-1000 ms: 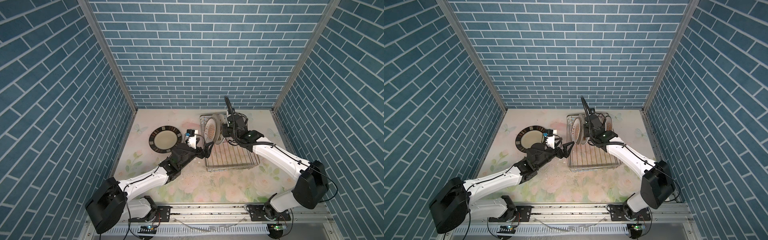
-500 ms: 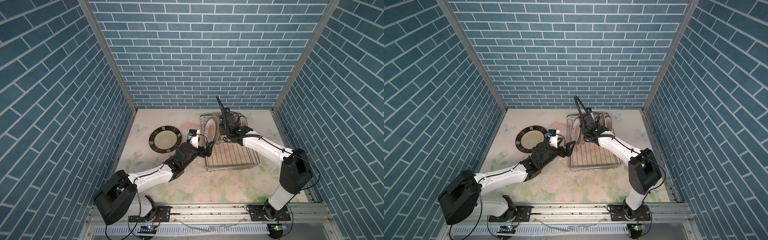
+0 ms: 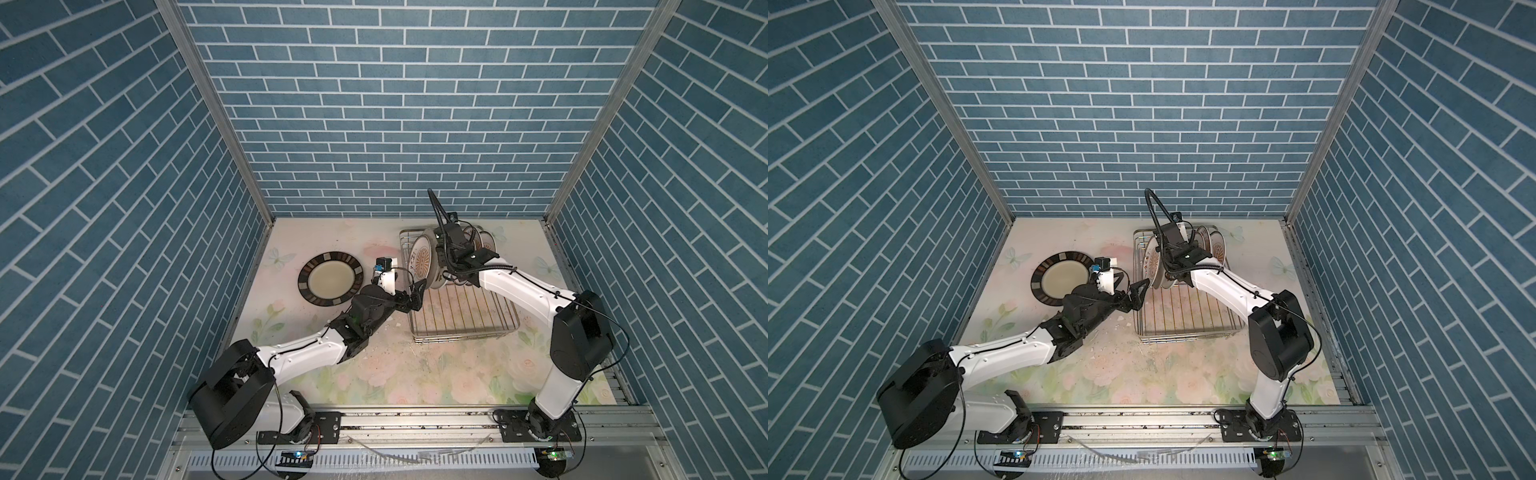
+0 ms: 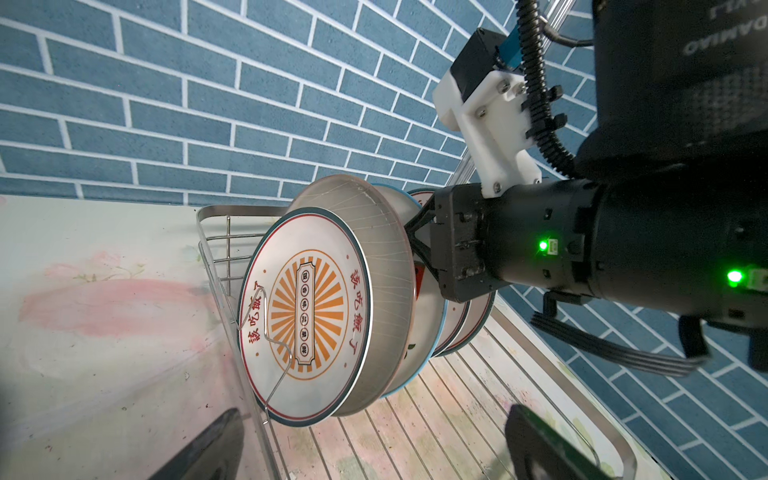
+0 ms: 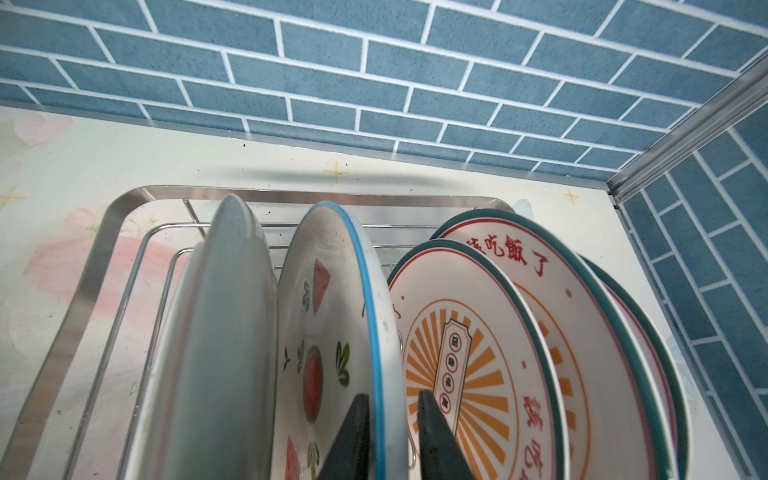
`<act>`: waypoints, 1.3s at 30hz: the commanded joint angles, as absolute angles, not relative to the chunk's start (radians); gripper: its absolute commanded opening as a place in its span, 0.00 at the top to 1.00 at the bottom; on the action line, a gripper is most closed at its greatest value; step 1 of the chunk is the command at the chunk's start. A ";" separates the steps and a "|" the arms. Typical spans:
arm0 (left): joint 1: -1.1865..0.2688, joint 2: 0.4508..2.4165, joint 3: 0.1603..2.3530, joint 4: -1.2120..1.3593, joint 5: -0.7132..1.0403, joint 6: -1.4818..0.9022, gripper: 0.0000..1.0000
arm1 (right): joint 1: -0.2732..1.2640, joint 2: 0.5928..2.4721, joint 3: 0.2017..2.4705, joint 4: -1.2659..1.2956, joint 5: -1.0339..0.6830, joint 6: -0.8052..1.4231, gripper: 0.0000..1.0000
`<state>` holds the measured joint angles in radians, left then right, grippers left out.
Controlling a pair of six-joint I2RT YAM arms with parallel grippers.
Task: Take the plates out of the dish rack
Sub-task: 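Close the right gripper on the watermelon plate's rim in the rack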
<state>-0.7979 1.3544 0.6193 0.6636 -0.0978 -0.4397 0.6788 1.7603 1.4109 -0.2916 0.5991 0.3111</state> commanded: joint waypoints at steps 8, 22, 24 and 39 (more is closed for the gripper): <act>-0.800 1.359 0.601 0.678 -0.115 -0.443 0.00 | 0.693 1.797 1.460 -0.305 0.664 0.341 0.81; -0.801 1.346 0.575 0.684 -0.132 -0.447 0.00 | 0.704 1.806 1.485 -0.296 0.700 0.309 0.88; -0.801 1.342 0.571 0.686 -0.138 -0.447 0.00 | 0.709 1.804 1.488 -0.293 0.713 0.301 0.88; -0.801 1.324 0.549 0.697 -0.138 -0.467 0.00 | 0.728 1.712 1.466 -0.256 0.791 0.217 0.90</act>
